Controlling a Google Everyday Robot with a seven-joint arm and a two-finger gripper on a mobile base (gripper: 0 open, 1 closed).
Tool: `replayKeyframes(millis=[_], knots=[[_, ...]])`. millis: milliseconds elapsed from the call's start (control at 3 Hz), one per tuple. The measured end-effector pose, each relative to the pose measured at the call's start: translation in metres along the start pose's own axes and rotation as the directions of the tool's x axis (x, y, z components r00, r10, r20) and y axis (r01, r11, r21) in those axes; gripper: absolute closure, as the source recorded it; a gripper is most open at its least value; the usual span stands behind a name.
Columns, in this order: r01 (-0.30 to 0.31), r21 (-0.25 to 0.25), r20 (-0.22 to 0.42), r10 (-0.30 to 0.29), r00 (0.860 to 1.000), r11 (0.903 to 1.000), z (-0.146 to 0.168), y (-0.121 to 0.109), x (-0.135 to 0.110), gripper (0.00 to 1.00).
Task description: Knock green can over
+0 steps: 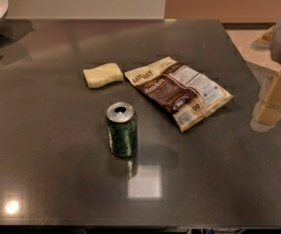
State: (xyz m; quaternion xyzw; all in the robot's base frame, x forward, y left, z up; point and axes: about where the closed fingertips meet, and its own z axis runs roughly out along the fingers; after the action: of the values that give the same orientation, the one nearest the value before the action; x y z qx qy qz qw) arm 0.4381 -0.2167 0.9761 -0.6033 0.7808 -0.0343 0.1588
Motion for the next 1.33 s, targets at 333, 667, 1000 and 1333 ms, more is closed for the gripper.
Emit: replayKeyframes(millis=[333, 667, 1000, 1333], knots=[[0.0, 0.0, 0.0, 0.0, 1.0, 1.0, 0.0, 0.0, 0.0, 0.0], [0.007, -0.002, 0.041, -0.007, 0.999, 1.0, 0.004, -0.002, -0.012, 0.0], [0.031, -0.016, 0.122, -0.029, 0.992, 0.9994, 0.012, 0.0, -0.036, 0.0], [0.047, -0.041, 0.238, -0.036, 0.971, 0.9981, 0.024, 0.008, -0.063, 0.0]])
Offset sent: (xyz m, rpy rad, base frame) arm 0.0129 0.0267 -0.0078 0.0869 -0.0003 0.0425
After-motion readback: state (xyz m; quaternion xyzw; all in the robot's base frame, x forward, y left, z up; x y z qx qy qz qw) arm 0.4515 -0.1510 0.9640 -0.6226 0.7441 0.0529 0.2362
